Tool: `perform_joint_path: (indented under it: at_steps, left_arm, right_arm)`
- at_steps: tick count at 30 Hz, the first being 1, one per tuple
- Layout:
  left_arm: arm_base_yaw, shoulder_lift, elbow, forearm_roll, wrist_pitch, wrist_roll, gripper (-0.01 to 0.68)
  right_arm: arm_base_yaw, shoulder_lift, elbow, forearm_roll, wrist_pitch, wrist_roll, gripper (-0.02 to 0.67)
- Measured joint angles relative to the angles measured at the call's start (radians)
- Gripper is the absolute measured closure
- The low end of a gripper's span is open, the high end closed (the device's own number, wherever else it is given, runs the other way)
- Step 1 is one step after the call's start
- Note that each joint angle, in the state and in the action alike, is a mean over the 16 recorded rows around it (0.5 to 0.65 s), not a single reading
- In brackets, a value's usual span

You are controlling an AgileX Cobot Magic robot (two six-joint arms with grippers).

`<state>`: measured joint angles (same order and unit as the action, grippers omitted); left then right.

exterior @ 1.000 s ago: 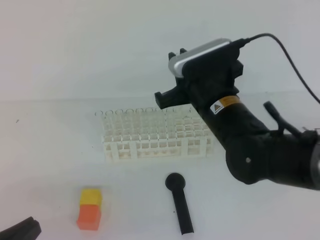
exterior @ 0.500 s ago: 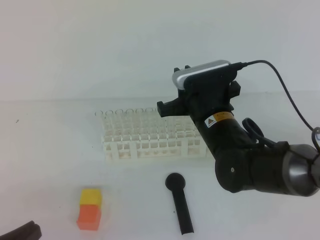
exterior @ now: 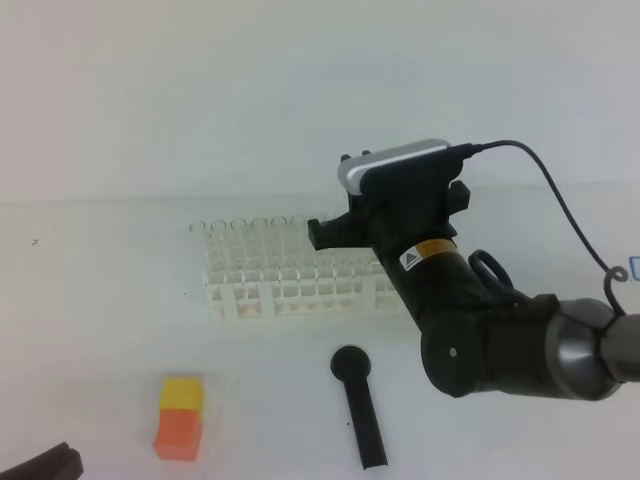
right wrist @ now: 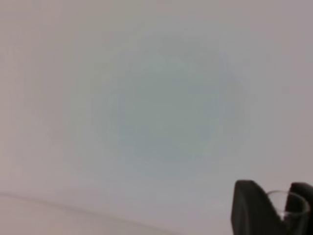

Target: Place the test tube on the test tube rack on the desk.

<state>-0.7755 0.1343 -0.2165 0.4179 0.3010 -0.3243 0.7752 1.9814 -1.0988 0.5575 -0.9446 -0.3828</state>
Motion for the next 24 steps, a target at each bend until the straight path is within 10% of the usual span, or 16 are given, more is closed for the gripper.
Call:
perform_joint_path:
  at_steps: [24]
  left_arm:
    - [0.0,0.0,0.0,0.001,0.001,0.0,0.674]
  right_arm:
    - [0.004,0.126,-0.005,-0.004,-0.119,0.018,0.524]
